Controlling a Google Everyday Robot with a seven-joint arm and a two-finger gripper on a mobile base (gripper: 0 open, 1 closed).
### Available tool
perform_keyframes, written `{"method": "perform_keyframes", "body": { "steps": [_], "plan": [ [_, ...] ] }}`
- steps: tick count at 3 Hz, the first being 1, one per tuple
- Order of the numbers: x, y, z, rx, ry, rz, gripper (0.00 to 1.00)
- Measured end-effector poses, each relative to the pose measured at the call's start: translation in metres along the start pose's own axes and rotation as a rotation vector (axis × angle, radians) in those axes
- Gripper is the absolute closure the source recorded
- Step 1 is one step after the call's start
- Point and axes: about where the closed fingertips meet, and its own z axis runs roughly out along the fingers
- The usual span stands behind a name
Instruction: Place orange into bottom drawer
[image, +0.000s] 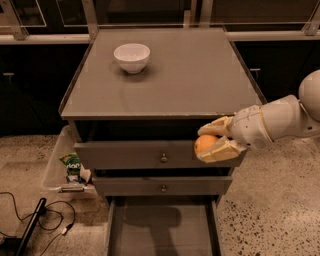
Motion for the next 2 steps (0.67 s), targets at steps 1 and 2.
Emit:
{"method": "perform_keyframes", "body": {
  "steps": [1, 2],
  "plan": [
    [0.039, 0.012, 0.034, -0.034, 0.029, 0.07, 1.0],
    [0.109, 0.038, 0.088, -0.055, 0.076, 0.128, 1.0]
  ]
}}
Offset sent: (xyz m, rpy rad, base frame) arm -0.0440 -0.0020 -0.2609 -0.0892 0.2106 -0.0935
